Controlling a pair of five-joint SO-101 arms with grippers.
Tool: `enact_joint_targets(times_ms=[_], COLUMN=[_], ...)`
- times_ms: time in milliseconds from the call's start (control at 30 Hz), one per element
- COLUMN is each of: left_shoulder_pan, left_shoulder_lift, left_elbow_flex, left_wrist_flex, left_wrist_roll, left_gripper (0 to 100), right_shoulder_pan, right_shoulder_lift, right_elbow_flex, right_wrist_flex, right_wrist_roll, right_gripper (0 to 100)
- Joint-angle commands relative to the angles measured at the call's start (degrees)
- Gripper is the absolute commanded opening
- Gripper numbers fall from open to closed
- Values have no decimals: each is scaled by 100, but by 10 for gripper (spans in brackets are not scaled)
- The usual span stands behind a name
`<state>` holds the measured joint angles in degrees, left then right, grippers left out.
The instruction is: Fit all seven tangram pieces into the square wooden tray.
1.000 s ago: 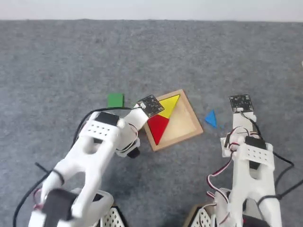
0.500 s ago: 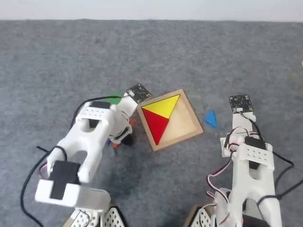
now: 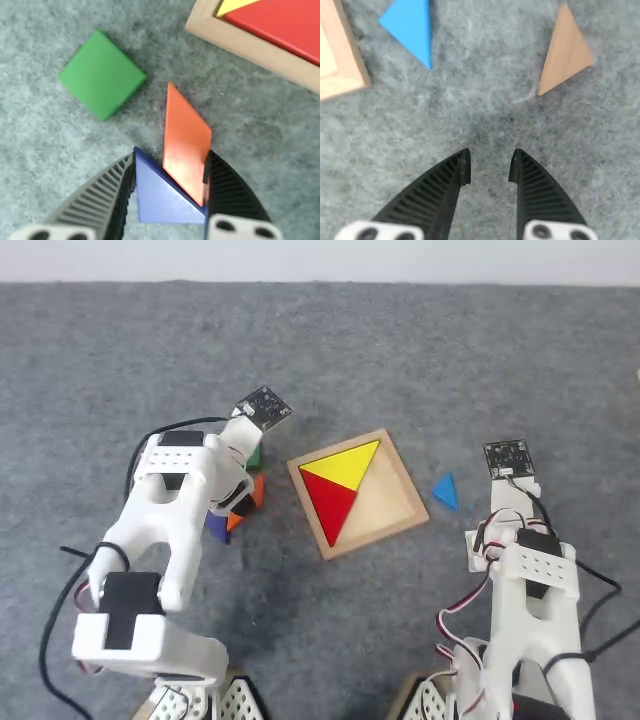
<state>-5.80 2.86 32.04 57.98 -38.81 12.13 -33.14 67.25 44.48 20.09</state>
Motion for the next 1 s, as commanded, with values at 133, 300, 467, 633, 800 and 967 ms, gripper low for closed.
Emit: enact_joint_targets(times_ms=[133,300,467,633,800,967], left_shoulder_pan=[-26,220,273,325,554,897], left_shoulder_lift=[-18,536,879,888,782,510], left_elbow_flex=[-198,-259,-532,-514,-690,-1305], left_wrist_flex=[62,35,132,343,747,1336], left_wrist_roll=[-53,-53,-53,-62,18,387], left_gripper=[214,214,205,91,57,29], right_shoulder_pan=[22,22,22,22,13,13], right_shoulder_lift=[-180,-180,-180,-180,-189,-189], right_elbow_flex=[-35,-35,-35,-35,-35,-35], right_wrist_flex=[-92,-84,-84,-84,-84,-101], right_wrist_roll=[26,35,35,35,26,18], right_gripper=[155,155,155,155,155,155])
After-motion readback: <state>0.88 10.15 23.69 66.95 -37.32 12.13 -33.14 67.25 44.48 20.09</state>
